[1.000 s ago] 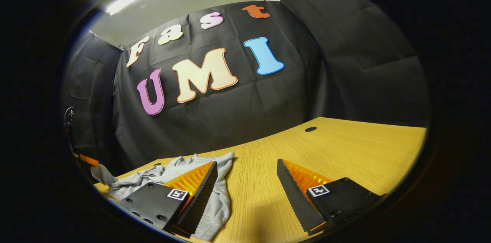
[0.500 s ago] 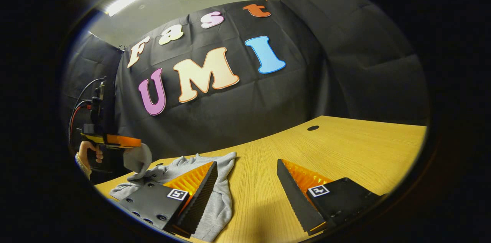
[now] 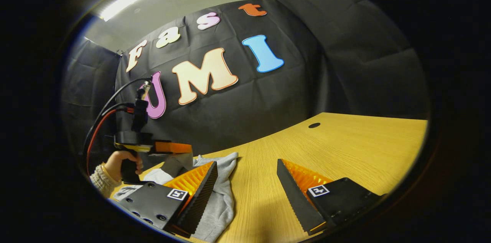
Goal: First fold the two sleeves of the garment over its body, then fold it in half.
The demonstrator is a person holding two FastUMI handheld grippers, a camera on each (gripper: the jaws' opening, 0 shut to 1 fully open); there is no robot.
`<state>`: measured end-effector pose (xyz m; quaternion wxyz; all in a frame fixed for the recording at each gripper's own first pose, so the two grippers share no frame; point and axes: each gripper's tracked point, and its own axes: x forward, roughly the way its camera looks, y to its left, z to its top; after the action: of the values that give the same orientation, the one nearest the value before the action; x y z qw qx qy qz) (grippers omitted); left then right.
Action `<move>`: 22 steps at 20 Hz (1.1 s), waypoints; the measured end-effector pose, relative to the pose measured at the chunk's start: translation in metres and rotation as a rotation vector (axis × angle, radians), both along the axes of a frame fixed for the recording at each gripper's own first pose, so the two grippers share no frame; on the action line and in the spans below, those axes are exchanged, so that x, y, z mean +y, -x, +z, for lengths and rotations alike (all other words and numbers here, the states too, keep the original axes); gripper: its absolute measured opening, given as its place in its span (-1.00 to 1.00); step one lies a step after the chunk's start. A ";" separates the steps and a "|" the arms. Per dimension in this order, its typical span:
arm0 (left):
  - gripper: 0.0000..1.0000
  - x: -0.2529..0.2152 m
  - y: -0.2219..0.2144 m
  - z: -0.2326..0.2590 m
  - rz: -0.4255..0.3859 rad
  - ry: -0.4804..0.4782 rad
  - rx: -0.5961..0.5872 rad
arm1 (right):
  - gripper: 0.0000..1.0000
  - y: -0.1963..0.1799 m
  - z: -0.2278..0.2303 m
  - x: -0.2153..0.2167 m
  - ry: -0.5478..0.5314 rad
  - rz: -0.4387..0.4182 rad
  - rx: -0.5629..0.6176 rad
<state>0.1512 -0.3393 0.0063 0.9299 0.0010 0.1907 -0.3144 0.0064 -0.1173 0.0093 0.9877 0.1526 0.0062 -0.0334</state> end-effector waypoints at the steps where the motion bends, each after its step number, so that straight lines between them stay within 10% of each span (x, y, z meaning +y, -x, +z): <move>1: -1.00 -0.008 0.001 -0.004 -0.014 -0.002 0.006 | 0.94 0.001 0.000 -0.002 -0.008 -0.001 0.000; 6: -1.00 -0.043 0.006 -0.015 -0.068 -0.044 -0.004 | 0.94 0.001 0.001 0.003 -0.003 0.002 0.000; 11: 0.99 -0.011 -0.012 0.004 0.054 -0.099 -0.125 | 0.94 0.002 0.002 0.003 -0.003 0.006 0.001; 22: 0.87 0.169 0.032 0.050 0.209 -0.087 -0.184 | 0.94 0.007 -0.013 0.017 -0.002 0.042 0.089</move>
<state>0.1196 -0.1708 0.0563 0.9702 0.0505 0.1172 -0.2059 -0.0007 -0.1003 -0.0034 0.9868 0.1518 0.0531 -0.0193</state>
